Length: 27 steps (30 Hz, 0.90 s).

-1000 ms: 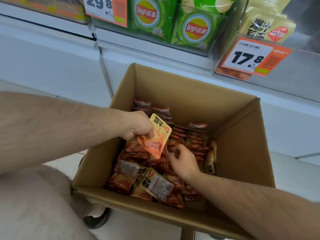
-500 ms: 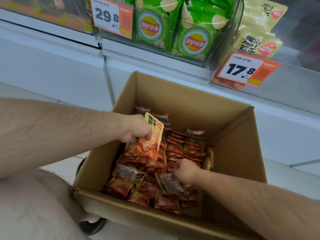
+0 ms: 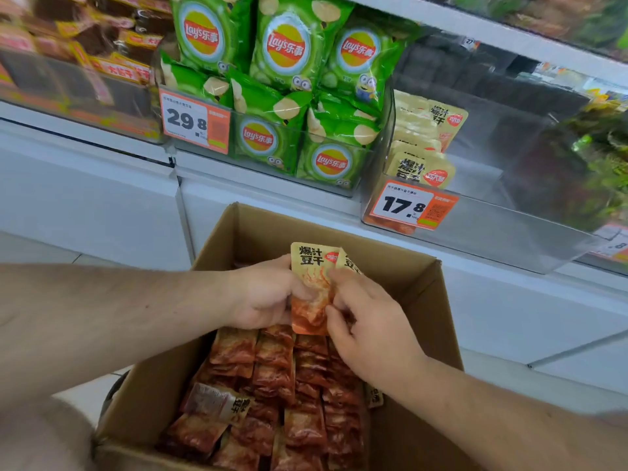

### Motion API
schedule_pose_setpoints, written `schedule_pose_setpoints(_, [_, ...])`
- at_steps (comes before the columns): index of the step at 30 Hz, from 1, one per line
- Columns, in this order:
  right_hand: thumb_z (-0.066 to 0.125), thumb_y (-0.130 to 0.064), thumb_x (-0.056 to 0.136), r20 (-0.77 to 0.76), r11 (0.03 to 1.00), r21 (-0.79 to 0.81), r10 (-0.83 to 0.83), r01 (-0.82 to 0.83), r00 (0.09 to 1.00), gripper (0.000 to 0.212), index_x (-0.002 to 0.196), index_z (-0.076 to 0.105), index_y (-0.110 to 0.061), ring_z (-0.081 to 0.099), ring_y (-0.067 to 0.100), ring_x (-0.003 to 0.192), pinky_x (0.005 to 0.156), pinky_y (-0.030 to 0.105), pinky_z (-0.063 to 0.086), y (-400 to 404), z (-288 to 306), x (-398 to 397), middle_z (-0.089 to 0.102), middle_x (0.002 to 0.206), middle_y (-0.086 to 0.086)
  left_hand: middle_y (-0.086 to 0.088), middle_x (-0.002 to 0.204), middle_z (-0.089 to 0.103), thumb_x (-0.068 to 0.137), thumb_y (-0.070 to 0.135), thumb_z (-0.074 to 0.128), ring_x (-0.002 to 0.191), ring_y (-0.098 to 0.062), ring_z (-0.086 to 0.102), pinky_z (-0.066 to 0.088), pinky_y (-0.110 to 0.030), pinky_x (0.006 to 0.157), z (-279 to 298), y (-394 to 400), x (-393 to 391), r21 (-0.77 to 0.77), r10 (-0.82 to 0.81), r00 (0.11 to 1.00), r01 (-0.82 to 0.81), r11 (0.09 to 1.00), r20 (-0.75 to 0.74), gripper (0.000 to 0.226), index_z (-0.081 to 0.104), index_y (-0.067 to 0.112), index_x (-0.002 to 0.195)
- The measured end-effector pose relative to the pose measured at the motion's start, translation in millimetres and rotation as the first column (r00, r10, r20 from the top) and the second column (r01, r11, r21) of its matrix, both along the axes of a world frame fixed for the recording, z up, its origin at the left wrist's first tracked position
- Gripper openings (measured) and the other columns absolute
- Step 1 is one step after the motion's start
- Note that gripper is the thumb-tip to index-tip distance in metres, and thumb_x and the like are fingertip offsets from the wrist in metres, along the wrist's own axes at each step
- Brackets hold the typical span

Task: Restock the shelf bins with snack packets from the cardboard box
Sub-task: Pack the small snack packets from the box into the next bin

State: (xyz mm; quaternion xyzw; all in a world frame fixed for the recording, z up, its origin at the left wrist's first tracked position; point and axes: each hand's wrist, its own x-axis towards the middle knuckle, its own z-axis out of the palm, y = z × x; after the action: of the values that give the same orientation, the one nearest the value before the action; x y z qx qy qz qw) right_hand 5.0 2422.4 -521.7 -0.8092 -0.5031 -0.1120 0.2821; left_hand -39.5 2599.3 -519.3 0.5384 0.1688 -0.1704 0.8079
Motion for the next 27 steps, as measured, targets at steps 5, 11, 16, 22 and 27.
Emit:
schedule_pose_setpoints(5, [0.056, -0.007, 0.091, 0.124, 0.978, -0.075, 0.2, -0.192, 0.972, 0.005, 0.093, 0.058, -0.012, 0.054, 0.03, 0.129, 0.102, 0.056, 0.046, 1, -11, 0, 0.064, 0.128, 0.015, -0.006, 0.097, 0.071, 0.067, -0.005, 0.038, 0.073, -0.019, 0.064, 0.054, -0.031, 0.061, 11, -1, -2, -0.074, 0.003, 0.999, -0.005, 0.997, -0.035, 0.056, 0.067, 0.018, 0.109])
schedule_pose_setpoints(11, [0.06, 0.008, 0.082, 0.247, 0.925, -0.113, 0.379, -0.362, 0.892, 0.01, 0.079, 0.064, -0.001, 0.059, 0.035, 0.084, 0.088, 0.049, 0.05, 10, -5, 2, 0.062, 0.094, 0.018, -0.004, 0.113, 0.072, 0.088, 0.036, 0.046, 0.102, -0.023, 0.063, 0.046, -0.039, 0.087, 5, -3, -1, -0.122, -0.074, 0.99, 0.059, 0.991, -0.122, 0.041, 0.071, 0.017, 0.113])
schedule_pose_setpoints(16, [0.069, -0.014, 0.082, 0.197, 0.946, 0.044, 0.307, -0.321, 0.931, 0.014, 0.072, 0.067, -0.004, 0.061, 0.027, 0.082, 0.078, 0.04, 0.049, 8, 8, 0, 0.064, 0.084, 0.009, -0.008, 0.104, 0.073, 0.088, 0.021, 0.061, 0.092, -0.024, 0.067, 0.051, -0.041, 0.082, 4, -7, 2, -0.009, 0.036, 0.999, -0.037, 0.999, -0.035, 0.024, 0.071, 0.016, 0.11])
schedule_pose_setpoints(22, [0.078, -0.034, 0.08, -0.555, 0.91, -0.059, -0.371, 0.41, 0.744, 0.033, 0.103, 0.057, -0.023, 0.056, -0.004, 0.078, 0.067, 0.007, 0.04, 9, 51, 37, 0.059, 0.091, -0.015, -0.008, 0.115, 0.072, 0.093, 0.002, 0.06, 0.105, -0.025, 0.069, 0.055, -0.043, 0.087, 21, -2, 8, 0.117, 0.055, 0.99, -0.07, 0.991, 0.128, 0.034, 0.063, 0.018, 0.123])
schedule_pose_setpoints(27, [0.071, -0.024, 0.089, -0.904, 0.989, -0.111, -0.14, 0.094, 0.404, 0.019, 0.107, 0.073, -0.019, 0.067, -0.001, 0.066, 0.054, 0.01, 0.046, 1, 75, 52, 0.076, 0.091, -0.007, -0.002, 0.118, 0.072, 0.092, 0.013, 0.062, 0.109, -0.019, 0.068, 0.055, -0.034, 0.084, 38, -11, 11, 0.237, 0.003, 0.963, -0.069, 0.969, 0.269, 0.038, 0.058, 0.023, 0.128])
